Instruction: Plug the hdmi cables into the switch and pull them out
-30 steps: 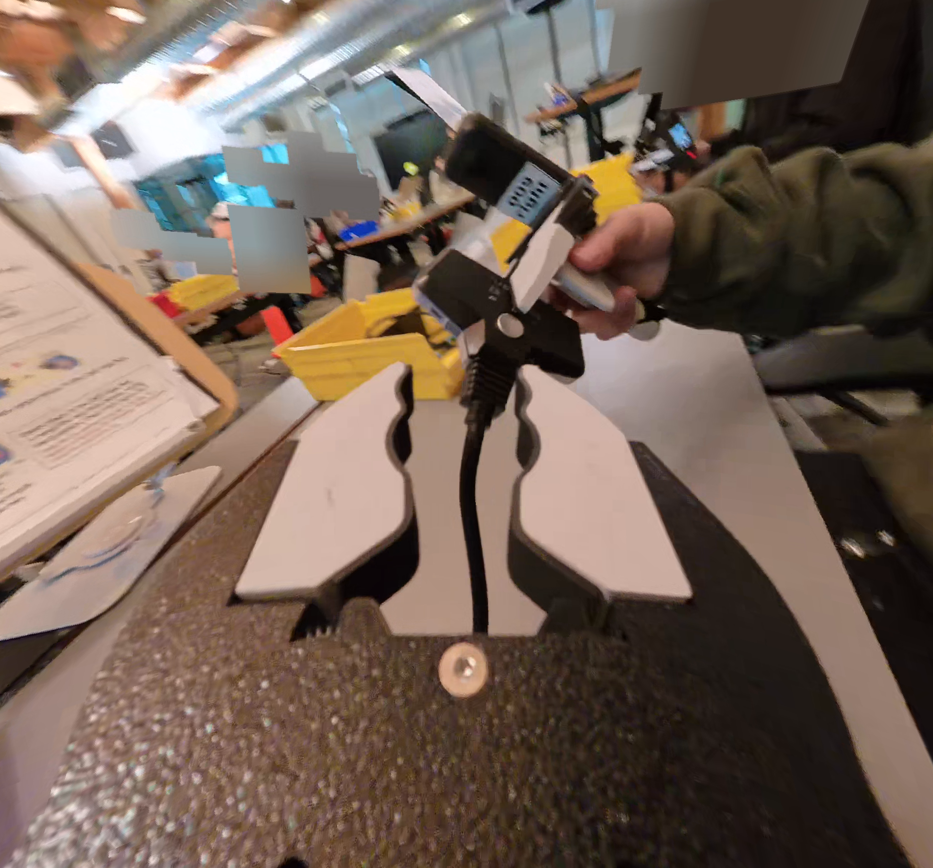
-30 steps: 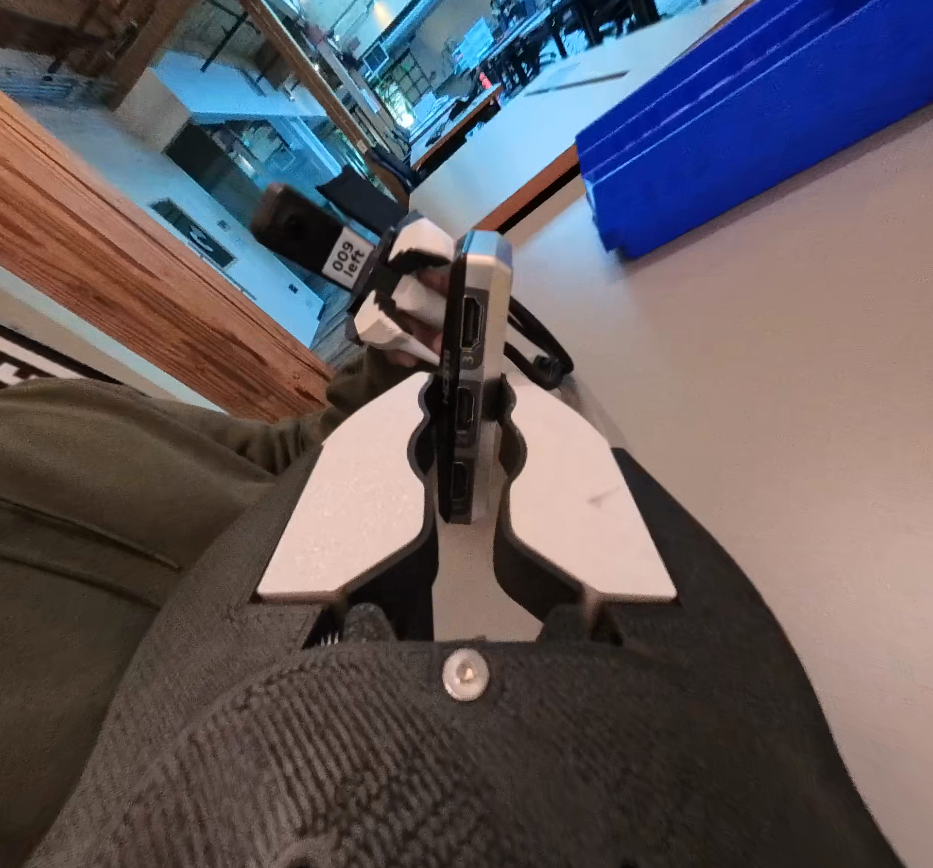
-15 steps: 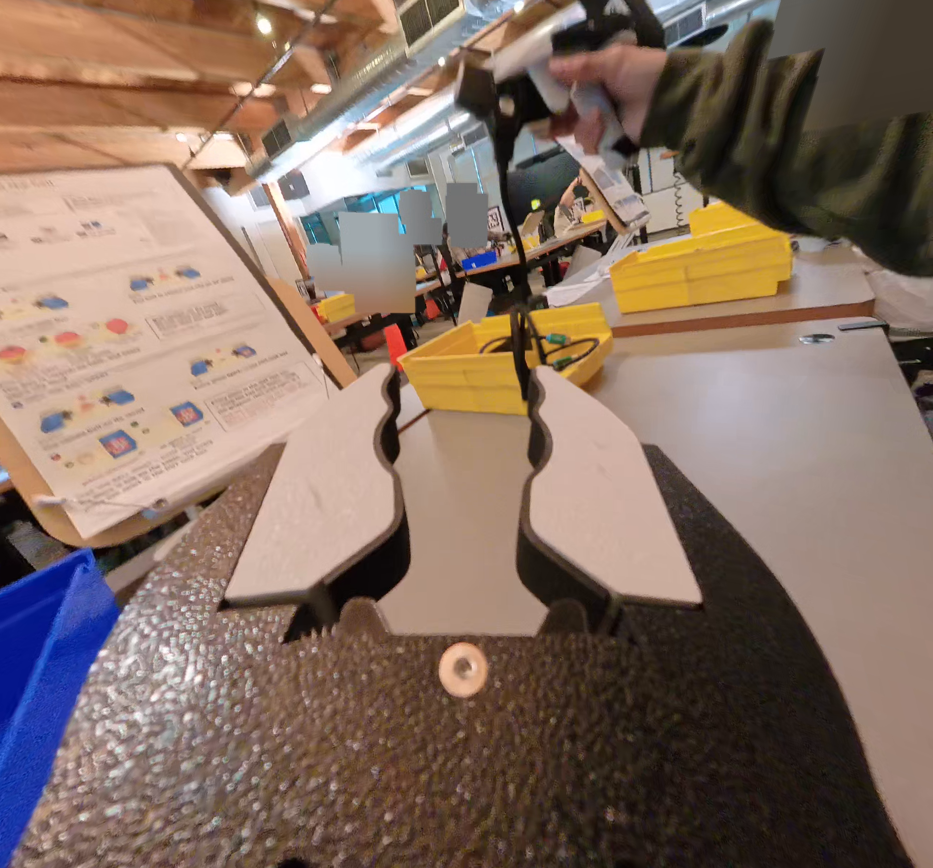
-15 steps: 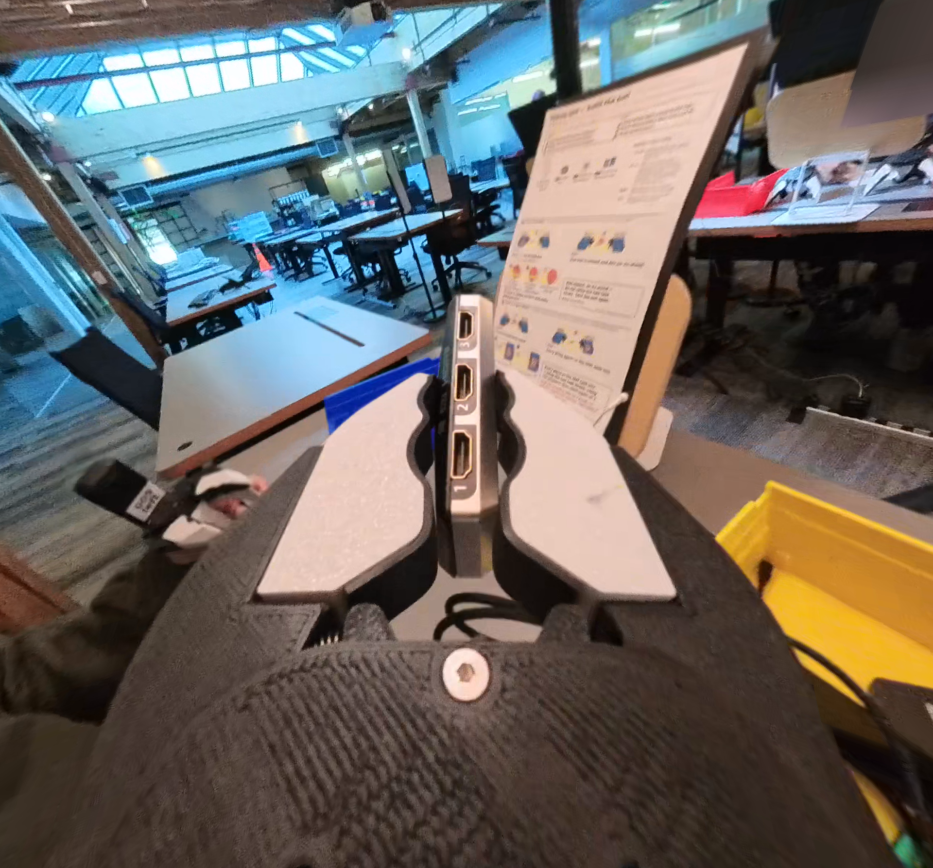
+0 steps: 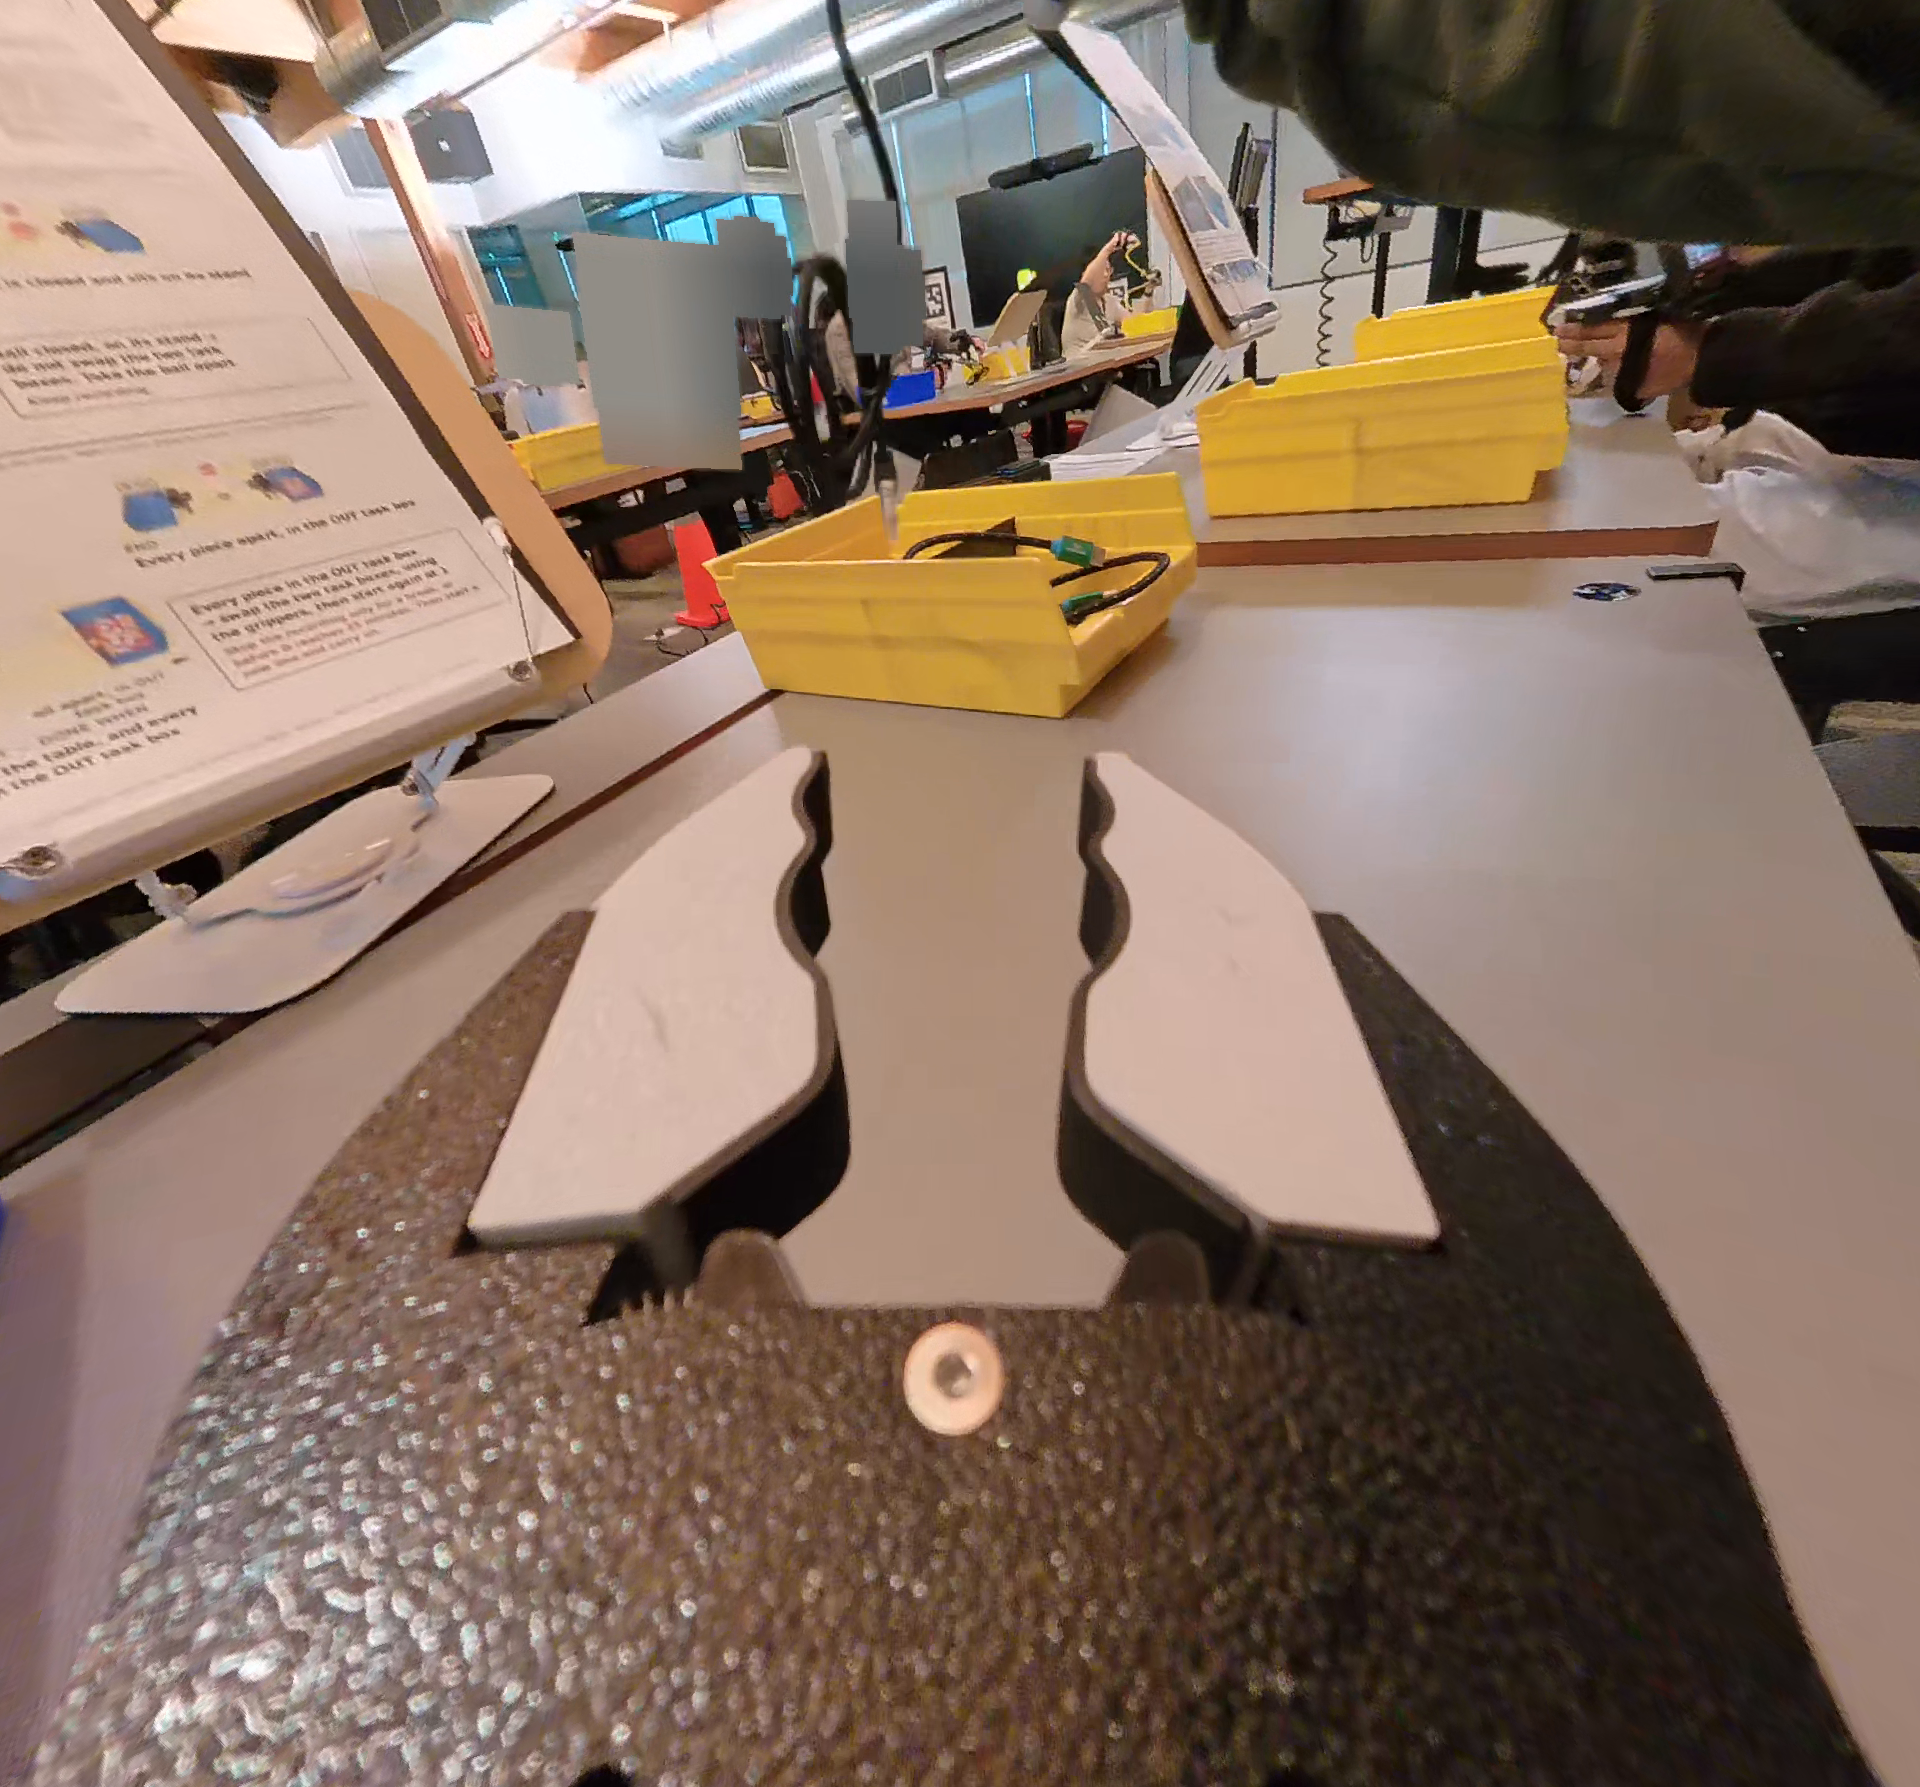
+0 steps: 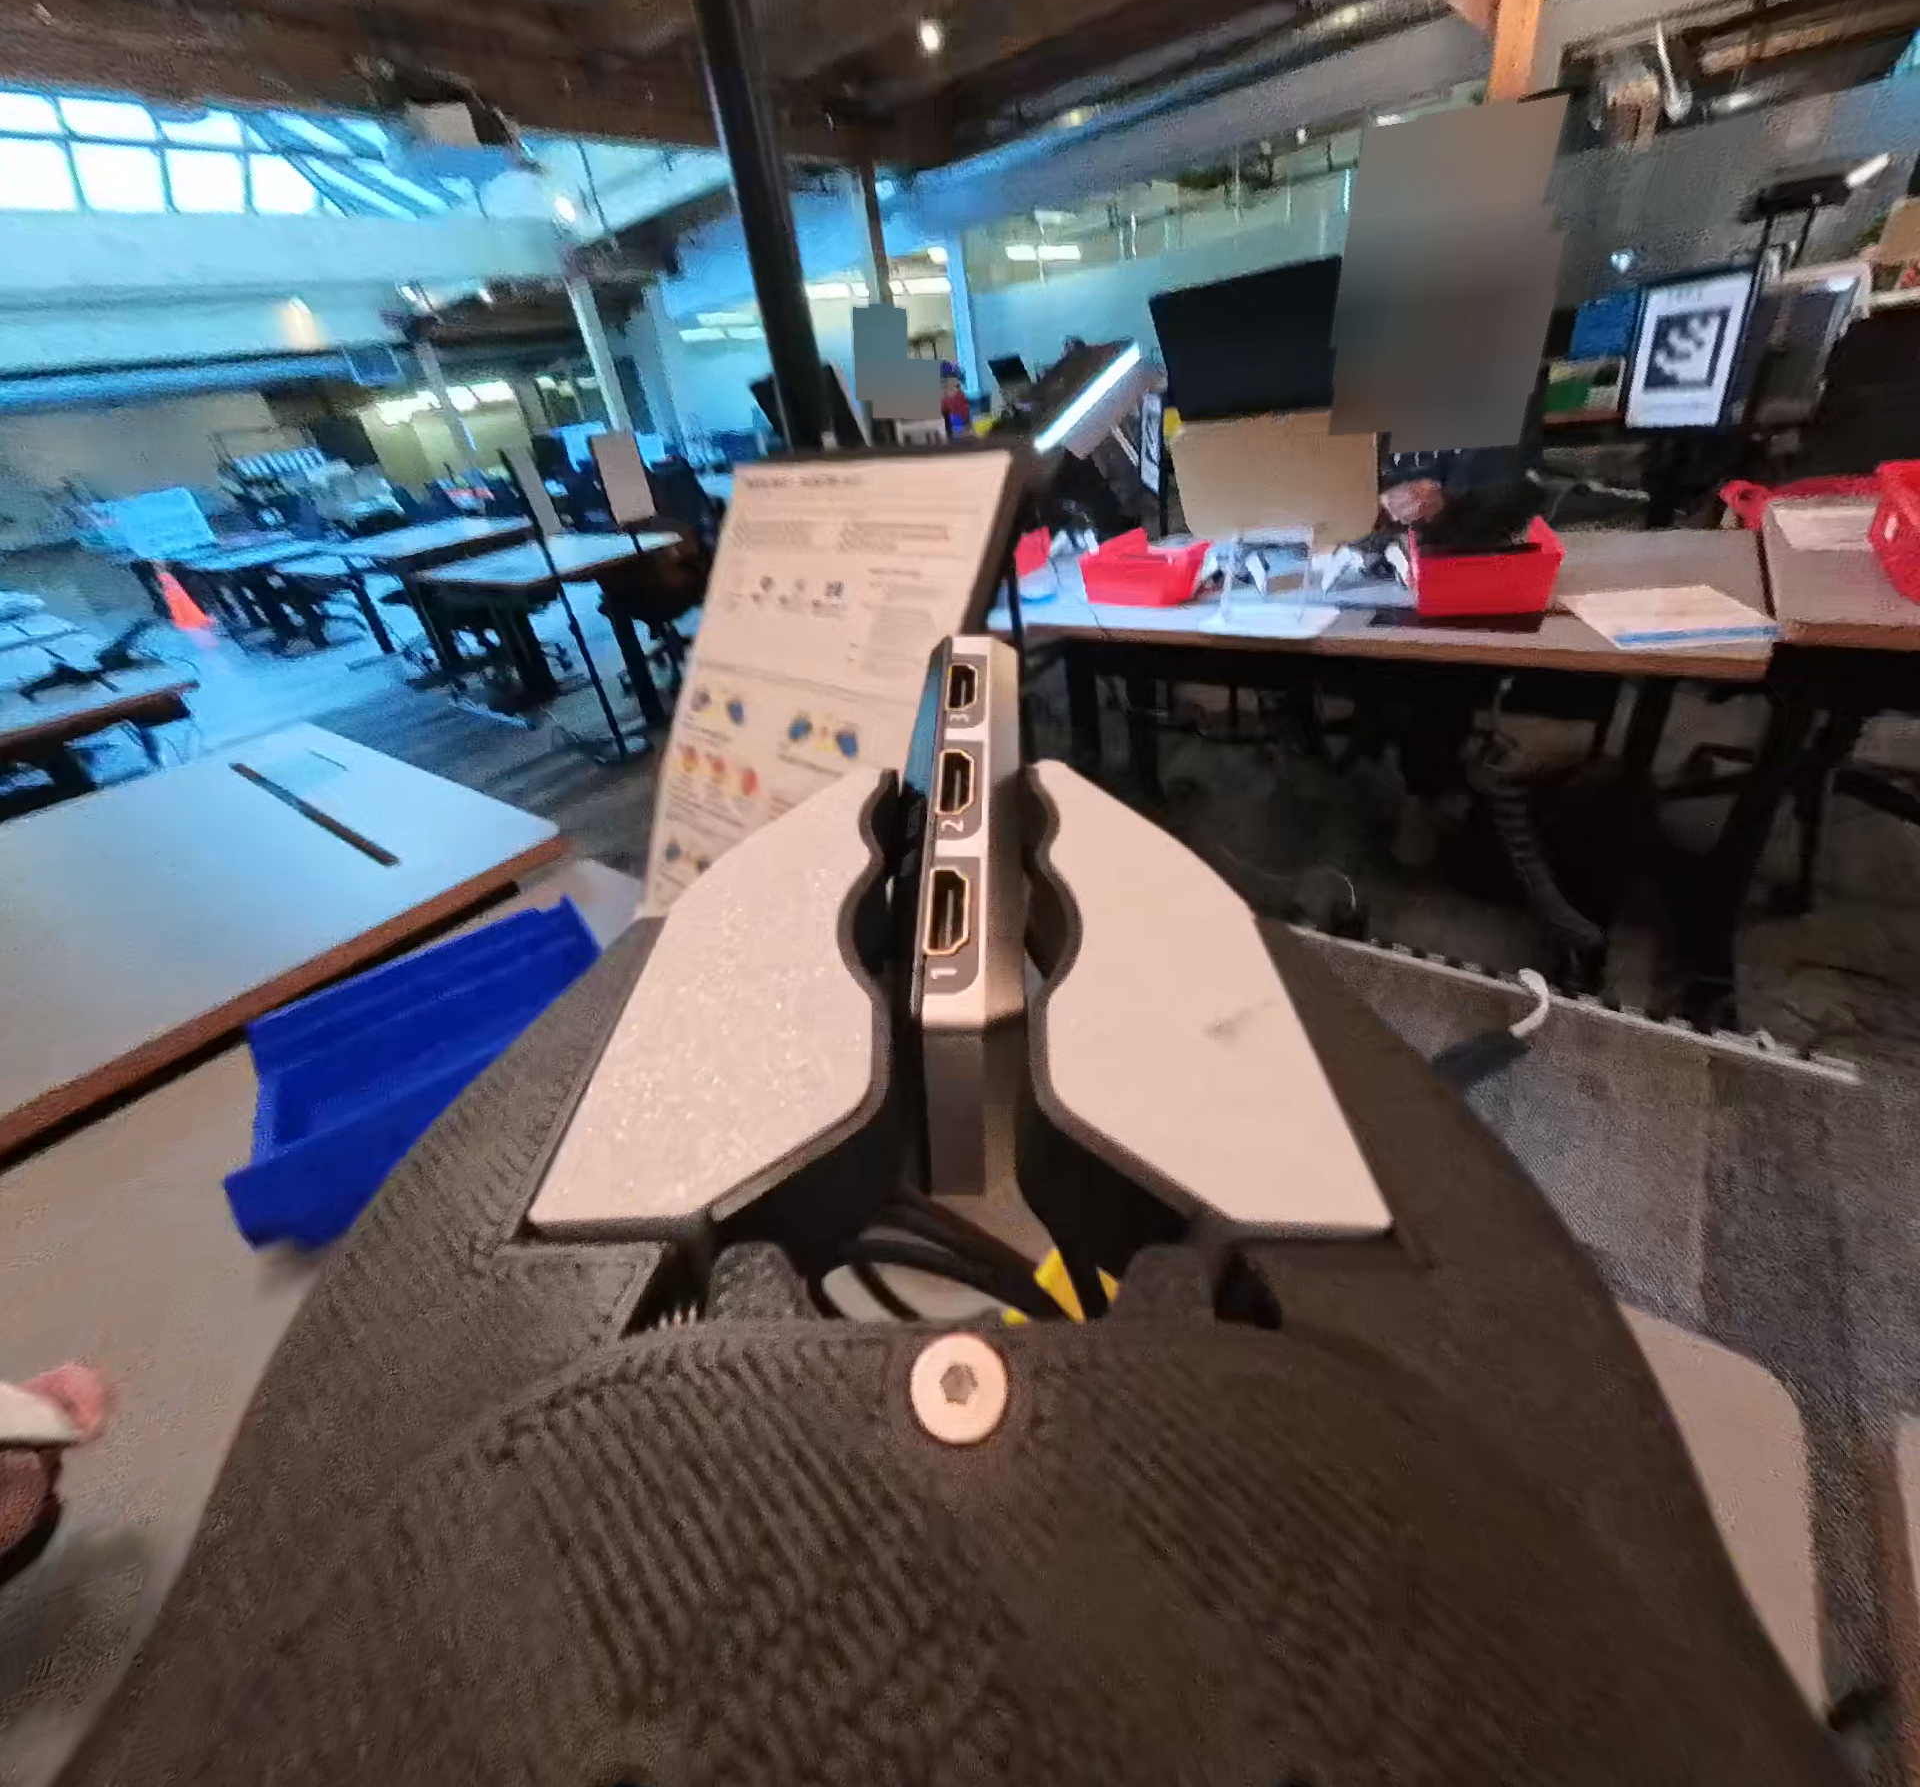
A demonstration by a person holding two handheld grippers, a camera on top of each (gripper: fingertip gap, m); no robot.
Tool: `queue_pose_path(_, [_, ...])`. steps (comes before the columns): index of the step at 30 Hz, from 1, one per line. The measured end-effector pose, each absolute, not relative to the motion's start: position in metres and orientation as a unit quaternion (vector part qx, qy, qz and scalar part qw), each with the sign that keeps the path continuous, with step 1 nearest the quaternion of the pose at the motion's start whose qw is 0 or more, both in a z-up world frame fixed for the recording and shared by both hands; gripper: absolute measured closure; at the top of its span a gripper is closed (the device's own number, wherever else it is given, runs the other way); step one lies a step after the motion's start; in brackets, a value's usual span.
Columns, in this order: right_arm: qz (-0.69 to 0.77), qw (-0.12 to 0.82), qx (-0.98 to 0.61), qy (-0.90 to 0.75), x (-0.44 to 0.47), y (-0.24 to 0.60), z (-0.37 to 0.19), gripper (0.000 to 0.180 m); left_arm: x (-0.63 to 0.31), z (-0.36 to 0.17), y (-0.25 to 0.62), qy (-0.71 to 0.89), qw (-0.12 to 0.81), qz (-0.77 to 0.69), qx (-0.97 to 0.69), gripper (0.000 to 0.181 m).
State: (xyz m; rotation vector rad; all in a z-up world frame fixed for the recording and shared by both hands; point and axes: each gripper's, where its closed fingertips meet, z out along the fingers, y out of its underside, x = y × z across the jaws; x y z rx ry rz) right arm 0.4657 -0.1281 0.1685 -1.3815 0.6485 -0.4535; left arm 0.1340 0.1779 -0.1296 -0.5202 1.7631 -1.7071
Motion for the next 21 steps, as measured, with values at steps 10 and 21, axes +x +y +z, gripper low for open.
queue_pose_path(10, [-0.240,0.471,-0.796,0.296,0.510,-0.113,-0.027,0.157,0.134,-0.149,0.164,0.704,0.296,-0.620,-0.182,0.136])
queue_pose_path(21, [-0.269,0.179,-0.938,0.129,0.521,-0.077,-0.153,0.158,0.133,-0.156,0.161,0.704,0.265,-0.632,-0.188,0.139])
